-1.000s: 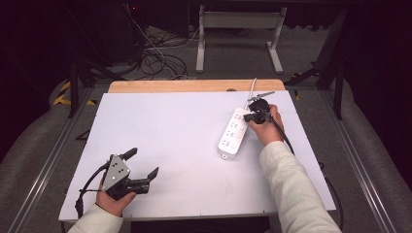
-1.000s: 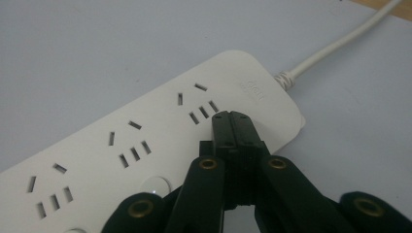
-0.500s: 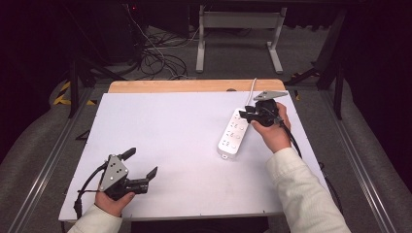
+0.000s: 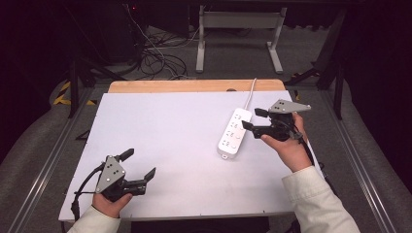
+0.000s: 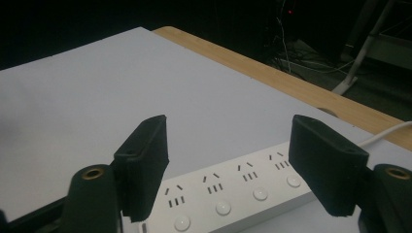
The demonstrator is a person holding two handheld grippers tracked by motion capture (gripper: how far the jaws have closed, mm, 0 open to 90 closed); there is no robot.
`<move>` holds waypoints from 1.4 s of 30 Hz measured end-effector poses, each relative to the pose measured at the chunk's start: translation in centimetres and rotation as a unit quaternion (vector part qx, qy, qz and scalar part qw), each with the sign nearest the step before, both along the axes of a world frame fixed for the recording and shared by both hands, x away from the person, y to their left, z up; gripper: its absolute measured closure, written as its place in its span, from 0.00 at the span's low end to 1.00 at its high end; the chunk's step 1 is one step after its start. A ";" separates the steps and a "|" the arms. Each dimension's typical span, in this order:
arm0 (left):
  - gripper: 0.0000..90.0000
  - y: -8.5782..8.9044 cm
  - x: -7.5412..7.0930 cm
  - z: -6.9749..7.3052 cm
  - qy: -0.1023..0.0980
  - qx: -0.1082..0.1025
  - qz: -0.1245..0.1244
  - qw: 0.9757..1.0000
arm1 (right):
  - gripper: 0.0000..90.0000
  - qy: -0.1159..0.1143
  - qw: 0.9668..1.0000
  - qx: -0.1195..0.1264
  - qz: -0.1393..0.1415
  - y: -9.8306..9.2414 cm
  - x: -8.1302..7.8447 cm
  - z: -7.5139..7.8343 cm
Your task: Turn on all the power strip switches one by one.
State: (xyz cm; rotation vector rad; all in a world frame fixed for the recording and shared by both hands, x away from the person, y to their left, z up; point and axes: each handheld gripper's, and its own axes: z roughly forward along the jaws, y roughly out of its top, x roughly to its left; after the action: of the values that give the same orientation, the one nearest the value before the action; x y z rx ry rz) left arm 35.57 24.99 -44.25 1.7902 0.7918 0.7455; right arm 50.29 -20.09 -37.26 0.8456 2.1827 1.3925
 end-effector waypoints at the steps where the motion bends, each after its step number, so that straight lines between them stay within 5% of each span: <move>1: 0.11 0.0 0.0 0.0 -0.001 0.001 -0.001 1.000 | 0.32 -0.001 1.000 0.002 0.002 -0.1 -0.3 0.0; 15: 0.11 0.2 -0.4 0.0 0.008 -0.001 -0.005 1.000 | 0.20 0.001 0.998 0.038 0.051 -1.9 -4.3 -2.7; 19: 0.11 0.3 -0.5 -0.1 0.011 -0.002 -0.006 1.000 | 0.20 -0.010 0.998 0.031 0.054 -2.2 -5.3 -3.8; 26: 0.11 0.4 -0.6 -0.2 0.009 0.003 -0.006 1.000 | 0.21 0.001 0.997 0.066 0.046 -3.1 -6.5 -5.9; 33: 0.11 0.4 -0.6 -0.4 0.002 0.013 -0.002 1.000 | 0.21 0.033 0.997 0.061 0.045 -3.3 -7.0 -8.4; 42: 0.11 0.8 -0.2 -0.8 -0.001 0.000 -0.001 1.000 | 0.20 0.044 0.998 0.019 0.036 -2.9 -7.8 -11.0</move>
State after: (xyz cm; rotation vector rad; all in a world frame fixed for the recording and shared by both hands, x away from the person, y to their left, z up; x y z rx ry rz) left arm 35.34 25.74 -45.02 1.7894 0.7884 0.7455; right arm 42.52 -22.99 -48.26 0.8662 2.2794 1.4618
